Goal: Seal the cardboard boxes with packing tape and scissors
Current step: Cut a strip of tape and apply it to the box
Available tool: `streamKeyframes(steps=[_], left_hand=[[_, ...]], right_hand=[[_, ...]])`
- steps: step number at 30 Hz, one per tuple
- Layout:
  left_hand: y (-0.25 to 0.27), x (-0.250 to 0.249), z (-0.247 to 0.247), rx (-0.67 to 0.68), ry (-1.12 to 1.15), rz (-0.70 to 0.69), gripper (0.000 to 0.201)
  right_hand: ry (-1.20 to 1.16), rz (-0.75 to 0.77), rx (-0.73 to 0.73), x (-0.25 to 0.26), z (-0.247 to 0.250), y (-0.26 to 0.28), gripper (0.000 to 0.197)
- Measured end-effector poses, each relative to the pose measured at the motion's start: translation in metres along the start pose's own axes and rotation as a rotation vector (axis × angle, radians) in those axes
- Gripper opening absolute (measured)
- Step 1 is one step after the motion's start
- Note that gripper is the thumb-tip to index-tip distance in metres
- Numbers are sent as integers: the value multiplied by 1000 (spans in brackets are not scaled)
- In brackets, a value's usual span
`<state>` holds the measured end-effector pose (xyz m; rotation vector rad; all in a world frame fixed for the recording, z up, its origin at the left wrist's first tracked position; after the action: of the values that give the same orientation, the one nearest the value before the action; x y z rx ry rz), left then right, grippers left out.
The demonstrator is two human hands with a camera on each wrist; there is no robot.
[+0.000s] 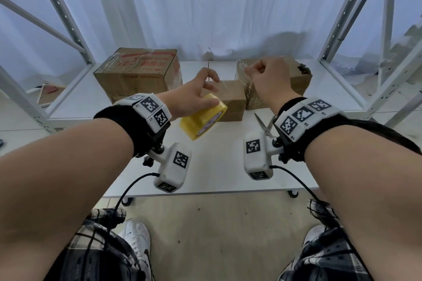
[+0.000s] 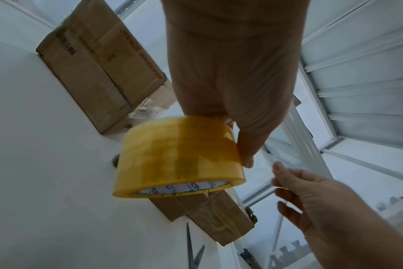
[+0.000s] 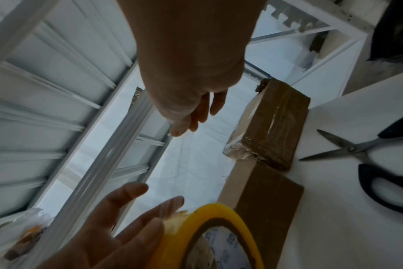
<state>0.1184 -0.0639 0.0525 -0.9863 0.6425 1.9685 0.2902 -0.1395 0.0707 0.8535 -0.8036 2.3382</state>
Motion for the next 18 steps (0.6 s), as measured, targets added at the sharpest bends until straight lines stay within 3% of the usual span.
streamKeyframes(steps=[9,18], left_hand=[[-1,-19,-4,22,133,-61,39],[-4,2,-7,81,100,146,54]], right_hand=[[-33,-60,24,-16,-3,1,14],[-58,36,-18,-1,0,-1,13]])
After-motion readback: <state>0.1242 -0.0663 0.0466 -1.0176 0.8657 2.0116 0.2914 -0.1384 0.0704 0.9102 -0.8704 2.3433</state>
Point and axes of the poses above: each hand's wrist, its own y-axis away from the middle knuckle, its own z-axis out of the back of the hand, x = y × z, the point moved 5 cm from there along -y, towards the middle knuckle, and after that the axes turned 3 degrees about y, right-handed, at the moved point
